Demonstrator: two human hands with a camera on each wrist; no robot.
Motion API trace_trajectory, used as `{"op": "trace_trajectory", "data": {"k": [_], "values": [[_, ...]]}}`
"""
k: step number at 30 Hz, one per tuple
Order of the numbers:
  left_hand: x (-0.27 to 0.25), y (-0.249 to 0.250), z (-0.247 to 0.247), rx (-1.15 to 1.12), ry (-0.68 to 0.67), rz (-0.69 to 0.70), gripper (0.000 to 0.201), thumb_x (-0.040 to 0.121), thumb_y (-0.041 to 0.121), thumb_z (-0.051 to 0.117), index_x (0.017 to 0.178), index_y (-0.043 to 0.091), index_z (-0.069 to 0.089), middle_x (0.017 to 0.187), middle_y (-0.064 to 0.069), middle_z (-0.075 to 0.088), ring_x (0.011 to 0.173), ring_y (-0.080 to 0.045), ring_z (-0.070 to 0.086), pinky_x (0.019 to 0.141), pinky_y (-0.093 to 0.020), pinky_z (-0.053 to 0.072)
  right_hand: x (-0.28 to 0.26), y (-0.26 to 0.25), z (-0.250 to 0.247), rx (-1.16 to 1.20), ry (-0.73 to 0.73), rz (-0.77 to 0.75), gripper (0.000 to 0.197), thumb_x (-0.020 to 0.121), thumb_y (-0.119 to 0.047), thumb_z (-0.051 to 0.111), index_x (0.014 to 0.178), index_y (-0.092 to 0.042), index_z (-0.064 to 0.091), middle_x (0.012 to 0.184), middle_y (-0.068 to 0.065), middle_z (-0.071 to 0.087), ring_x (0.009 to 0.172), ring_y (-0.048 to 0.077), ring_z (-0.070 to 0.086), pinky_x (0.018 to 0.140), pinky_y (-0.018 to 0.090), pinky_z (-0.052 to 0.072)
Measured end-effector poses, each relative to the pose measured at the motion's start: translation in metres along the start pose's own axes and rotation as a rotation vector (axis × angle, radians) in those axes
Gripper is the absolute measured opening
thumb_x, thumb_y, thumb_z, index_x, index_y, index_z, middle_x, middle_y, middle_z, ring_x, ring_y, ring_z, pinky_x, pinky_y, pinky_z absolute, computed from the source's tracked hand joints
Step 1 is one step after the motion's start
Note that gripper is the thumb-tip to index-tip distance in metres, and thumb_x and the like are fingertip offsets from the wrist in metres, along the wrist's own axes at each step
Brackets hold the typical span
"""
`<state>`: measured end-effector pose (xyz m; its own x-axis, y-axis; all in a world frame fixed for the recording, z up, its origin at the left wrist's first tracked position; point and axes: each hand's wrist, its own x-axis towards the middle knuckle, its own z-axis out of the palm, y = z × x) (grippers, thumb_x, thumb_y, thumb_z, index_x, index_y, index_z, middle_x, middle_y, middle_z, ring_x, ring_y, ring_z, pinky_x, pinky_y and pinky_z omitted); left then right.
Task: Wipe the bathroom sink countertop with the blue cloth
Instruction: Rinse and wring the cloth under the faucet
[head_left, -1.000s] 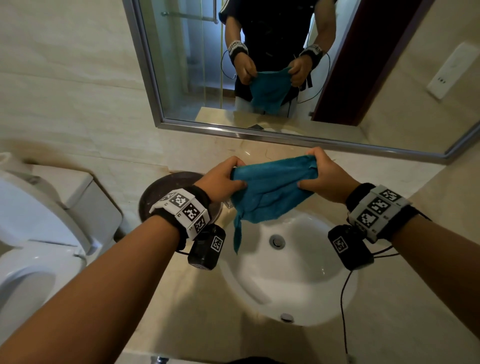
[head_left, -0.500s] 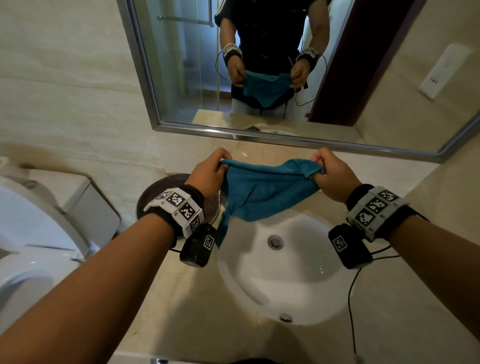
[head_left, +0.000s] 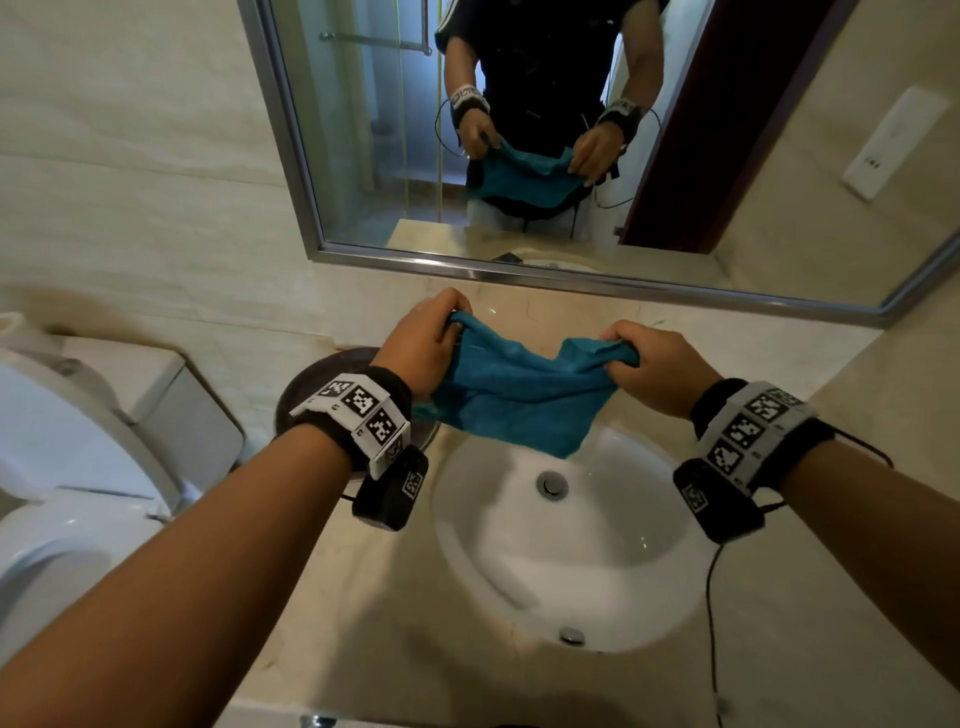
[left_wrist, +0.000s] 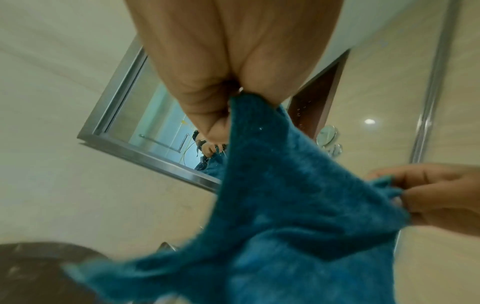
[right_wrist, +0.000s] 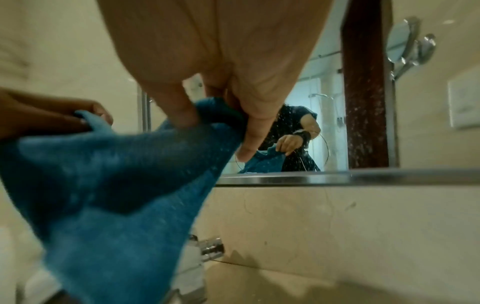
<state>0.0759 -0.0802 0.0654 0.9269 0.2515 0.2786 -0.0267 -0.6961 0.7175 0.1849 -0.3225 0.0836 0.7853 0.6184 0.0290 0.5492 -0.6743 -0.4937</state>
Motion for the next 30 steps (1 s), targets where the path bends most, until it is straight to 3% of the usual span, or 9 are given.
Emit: {"op": "trace_trajectory", "data": {"k": [3, 5, 8, 13, 16, 20, 24, 27, 30], "values": [[-0.003, 0.002, 0.002, -0.171, -0.022, -0.088, 0.008, 0.095, 0.01, 0.046, 0.095, 0.017, 0.051, 0.089, 0.001, 0.058, 0.08, -0.01, 0.053, 0.069, -0.017, 0.043, 0.002, -0.001, 0.001, 0.192, 0.006, 0.06, 0.015, 0.084, -0.032, 0.062, 0.093, -0.02, 0.06, 0.085, 0.001, 0.06, 0.076, 0.014, 0.053, 0.064, 0.024, 0.042], [-0.004, 0.002, 0.004, -0.253, -0.019, -0.132, 0.008, 0.094, 0.012, 0.051, 0.089, 0.019, 0.052, 0.083, 0.005, 0.057, 0.075, -0.007, 0.053, 0.065, -0.013, 0.042, 0.004, 0.003, 0.001, 0.219, 0.053, 0.05, 0.013, 0.084, -0.032, 0.063, 0.085, -0.02, 0.06, 0.081, 0.002, 0.06, 0.073, 0.016, 0.053, 0.067, 0.03, 0.042], [-0.003, -0.003, 0.0, -0.261, -0.016, -0.152, 0.014, 0.091, 0.015, 0.056, 0.081, 0.023, 0.053, 0.08, 0.005, 0.056, 0.075, -0.01, 0.053, 0.068, -0.022, 0.043, 0.006, 0.008, 0.003, 0.214, 0.104, 0.05, 0.009, 0.089, -0.024, 0.056, 0.082, -0.018, 0.057, 0.08, 0.008, 0.058, 0.077, 0.022, 0.052, 0.071, 0.034, 0.042], [-0.007, -0.008, -0.011, -0.307, 0.008, -0.217, 0.011, 0.093, 0.026, 0.055, 0.082, 0.023, 0.055, 0.081, -0.002, 0.059, 0.075, -0.015, 0.056, 0.069, -0.029, 0.047, 0.006, 0.018, -0.001, 0.265, 0.257, 0.117, 0.019, 0.093, -0.019, 0.05, 0.091, -0.006, 0.065, 0.081, 0.007, 0.06, 0.077, 0.022, 0.054, 0.072, 0.028, 0.041], [-0.009, -0.005, -0.01, -0.34, 0.02, -0.242, 0.016, 0.095, 0.026, 0.051, 0.08, 0.02, 0.053, 0.078, -0.001, 0.057, 0.073, -0.014, 0.054, 0.067, -0.027, 0.046, 0.009, 0.016, -0.001, 0.356, 0.235, 0.169, 0.021, 0.095, -0.016, 0.046, 0.094, -0.003, 0.063, 0.071, 0.006, 0.056, 0.06, 0.014, 0.05, 0.057, 0.017, 0.041], [-0.01, 0.002, -0.003, -0.495, 0.034, -0.301, 0.013, 0.096, 0.018, 0.048, 0.085, 0.011, 0.05, 0.08, -0.001, 0.054, 0.076, -0.013, 0.054, 0.059, -0.018, 0.049, 0.012, 0.007, 0.003, 0.552, 0.125, 0.221, 0.017, 0.085, -0.018, 0.063, 0.097, -0.007, 0.055, 0.081, 0.009, 0.058, 0.067, 0.013, 0.052, 0.06, 0.025, 0.044], [-0.01, 0.008, 0.007, -0.542, 0.024, -0.311, 0.005, 0.094, 0.009, 0.05, 0.09, 0.008, 0.052, 0.075, -0.002, 0.049, 0.064, -0.013, 0.051, 0.053, -0.018, 0.049, 0.018, 0.001, 0.012, 0.431, 0.096, 0.196, 0.029, 0.072, -0.007, 0.074, 0.083, -0.019, 0.05, 0.074, 0.001, 0.058, 0.068, 0.016, 0.053, 0.059, 0.025, 0.043], [-0.011, 0.014, 0.014, -0.555, -0.033, -0.324, 0.008, 0.093, 0.005, 0.051, 0.089, 0.012, 0.052, 0.074, -0.003, 0.048, 0.06, -0.01, 0.048, 0.049, -0.016, 0.048, 0.021, -0.007, 0.022, 0.338, 0.14, 0.197, 0.012, 0.079, -0.019, 0.069, 0.085, -0.013, 0.061, 0.068, -0.004, 0.054, 0.066, 0.015, 0.051, 0.066, 0.031, 0.046], [-0.012, 0.015, 0.022, -0.54, -0.046, -0.323, 0.015, 0.089, 0.007, 0.058, 0.079, 0.017, 0.054, 0.069, -0.004, 0.049, 0.062, -0.014, 0.049, 0.055, -0.02, 0.044, 0.022, -0.017, 0.03, 0.385, 0.157, 0.225, 0.022, 0.084, -0.022, 0.061, 0.083, -0.001, 0.065, 0.06, -0.002, 0.052, 0.059, 0.014, 0.048, 0.066, 0.035, 0.045]]}}
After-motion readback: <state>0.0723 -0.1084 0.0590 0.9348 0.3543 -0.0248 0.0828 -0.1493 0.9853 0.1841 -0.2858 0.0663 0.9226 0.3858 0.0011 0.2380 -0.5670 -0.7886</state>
